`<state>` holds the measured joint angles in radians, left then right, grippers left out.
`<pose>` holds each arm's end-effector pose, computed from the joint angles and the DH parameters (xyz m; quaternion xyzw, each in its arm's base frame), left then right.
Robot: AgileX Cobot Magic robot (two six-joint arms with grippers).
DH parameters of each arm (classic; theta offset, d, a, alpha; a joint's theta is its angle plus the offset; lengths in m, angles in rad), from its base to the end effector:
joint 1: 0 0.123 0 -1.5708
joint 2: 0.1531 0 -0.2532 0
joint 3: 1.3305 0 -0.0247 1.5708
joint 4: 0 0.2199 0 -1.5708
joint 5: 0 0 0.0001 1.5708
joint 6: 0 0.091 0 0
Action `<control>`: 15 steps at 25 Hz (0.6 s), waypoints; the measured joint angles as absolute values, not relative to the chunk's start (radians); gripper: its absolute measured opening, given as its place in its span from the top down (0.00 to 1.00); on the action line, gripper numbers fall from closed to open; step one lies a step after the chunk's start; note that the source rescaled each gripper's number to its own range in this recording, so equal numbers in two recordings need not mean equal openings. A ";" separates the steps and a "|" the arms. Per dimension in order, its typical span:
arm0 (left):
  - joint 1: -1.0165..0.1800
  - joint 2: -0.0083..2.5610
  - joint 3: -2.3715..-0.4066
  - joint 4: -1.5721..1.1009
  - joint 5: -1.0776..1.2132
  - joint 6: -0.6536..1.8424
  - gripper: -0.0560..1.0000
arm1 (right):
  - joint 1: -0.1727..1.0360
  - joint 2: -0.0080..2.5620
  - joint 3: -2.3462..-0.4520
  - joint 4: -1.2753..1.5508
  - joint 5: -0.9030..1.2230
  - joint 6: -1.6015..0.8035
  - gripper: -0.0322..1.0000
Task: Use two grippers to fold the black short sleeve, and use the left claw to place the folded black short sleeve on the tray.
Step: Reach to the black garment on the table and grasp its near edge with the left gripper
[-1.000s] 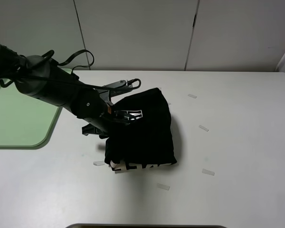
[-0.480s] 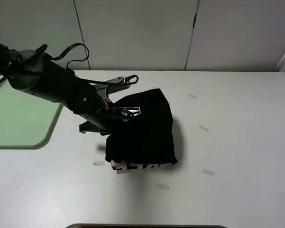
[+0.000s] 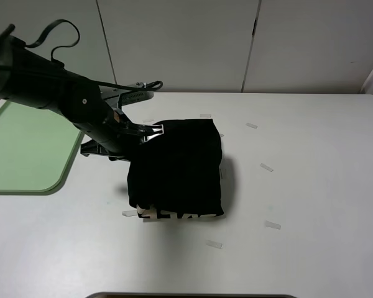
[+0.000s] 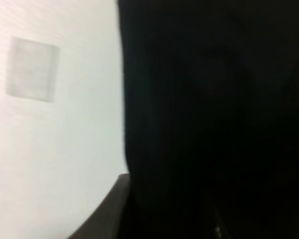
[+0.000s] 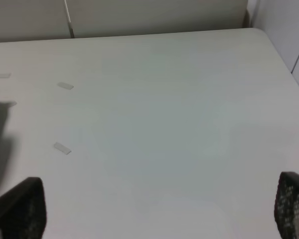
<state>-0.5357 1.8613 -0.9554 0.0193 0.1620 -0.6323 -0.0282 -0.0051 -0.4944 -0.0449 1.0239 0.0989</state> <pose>0.2818 -0.1669 0.1323 -0.0375 0.9560 -0.1568 0.2449 0.0013 -0.0035 0.2641 0.0540 0.8417 -0.0035 0.5373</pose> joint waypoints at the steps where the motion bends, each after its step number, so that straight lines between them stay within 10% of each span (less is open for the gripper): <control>1: -0.525 1.853 -0.955 0.019 0.171 -0.616 0.69 | -0.028 -0.005 -0.494 -0.045 1.024 0.099 0.00; 10: -0.476 1.826 -0.955 0.017 0.199 -0.569 0.67 | -0.028 -0.005 -0.494 -0.045 1.024 0.099 0.00; 15: -0.476 1.826 -0.955 0.017 0.203 -0.569 0.38 | -0.028 -0.005 -0.494 -0.045 1.024 0.099 0.00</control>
<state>-0.4763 1.8255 -0.9554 0.0173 0.2033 -0.5694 -0.0282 -0.0051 -0.4944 -0.0449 1.0239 0.0989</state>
